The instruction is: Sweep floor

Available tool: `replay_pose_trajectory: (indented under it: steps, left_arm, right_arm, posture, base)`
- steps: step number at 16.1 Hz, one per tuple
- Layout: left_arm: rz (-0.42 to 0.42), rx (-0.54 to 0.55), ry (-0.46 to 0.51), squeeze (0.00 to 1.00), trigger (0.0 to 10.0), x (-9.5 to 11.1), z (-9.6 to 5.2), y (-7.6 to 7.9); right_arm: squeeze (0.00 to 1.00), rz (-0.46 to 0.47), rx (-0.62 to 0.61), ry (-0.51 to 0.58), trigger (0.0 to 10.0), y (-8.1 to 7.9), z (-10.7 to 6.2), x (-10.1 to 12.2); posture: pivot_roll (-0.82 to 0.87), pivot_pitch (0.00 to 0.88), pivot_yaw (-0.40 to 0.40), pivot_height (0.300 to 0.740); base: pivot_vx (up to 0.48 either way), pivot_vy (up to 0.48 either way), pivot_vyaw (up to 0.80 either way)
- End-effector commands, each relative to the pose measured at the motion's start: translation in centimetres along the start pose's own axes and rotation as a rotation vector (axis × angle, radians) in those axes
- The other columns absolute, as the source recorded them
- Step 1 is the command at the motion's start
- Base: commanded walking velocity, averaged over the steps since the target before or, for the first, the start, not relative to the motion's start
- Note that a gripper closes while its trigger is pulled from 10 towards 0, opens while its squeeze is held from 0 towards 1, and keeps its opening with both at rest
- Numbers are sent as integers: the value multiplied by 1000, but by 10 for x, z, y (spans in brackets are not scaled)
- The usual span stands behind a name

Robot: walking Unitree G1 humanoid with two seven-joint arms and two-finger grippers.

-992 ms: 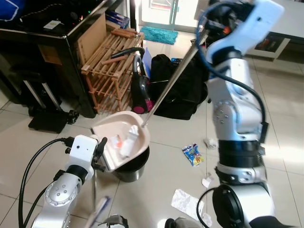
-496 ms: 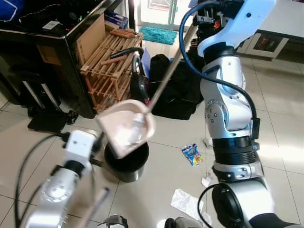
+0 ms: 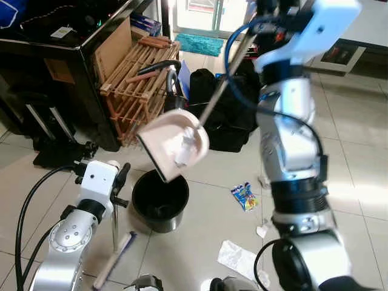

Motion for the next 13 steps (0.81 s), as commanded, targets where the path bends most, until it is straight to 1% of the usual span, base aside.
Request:
replay_pose_trajectory:
  steps: [1, 4, 5, 7, 9, 13]
  left_arm:
    - [16, -13, 10, 0, 10000, 2, -2, 2]
    - [16, -17, 8, 0, 10000, 2, -2, 3]
    - [19, -19, 7, 0, 10000, 1, -2, 3]
    - [20, -19, 7, 0, 10000, 2, -2, 3]
    - [22, -19, 9, 0, 10000, 2, -2, 3]
    - [28, -23, 11, 0, 10000, 2, -2, 3]
  right_arm:
    - [0, 7, 55, 108, 10000, -16, -1, 21]
    - [0, 26, 105, 121, 10000, -31, -9, 21]
    - [0, 12, 173, 147, 10000, -47, -17, 24]
    - [0, 16, 224, 187, 10000, -60, -25, 29]
    - [0, 14, 242, 213, 10000, -68, -31, 32]
    - [0, 31, 220, 244, 10000, -73, -36, 37]
  posture:
    - [-6, 146, -30, 740]
    - [-3, 147, -29, 740]
    - [-3, 145, -28, 740]
    - [-4, 147, -26, 740]
    - [-3, 146, -26, 740]
    - [0, 145, -26, 740]
  base:
    - [0, 0, 0]
    - [0, 0, 0]
    - [0, 0, 0]
    - [0, 0, 0]
    - [0, 0, 0]
    - [0, 0, 0]
Point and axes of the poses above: a point about 5 cm out from each wrist's last joint towards the gripper, its own z axis pointing out of the wrist towards the gripper, its own x axis along the axis of the wrist's last joint, y = z × x, the point moved 4 cm from there along z, pointing out of the wrist towards the gripper, and after that the axes turned 3 degrees about -z, right-handed, at the moved point
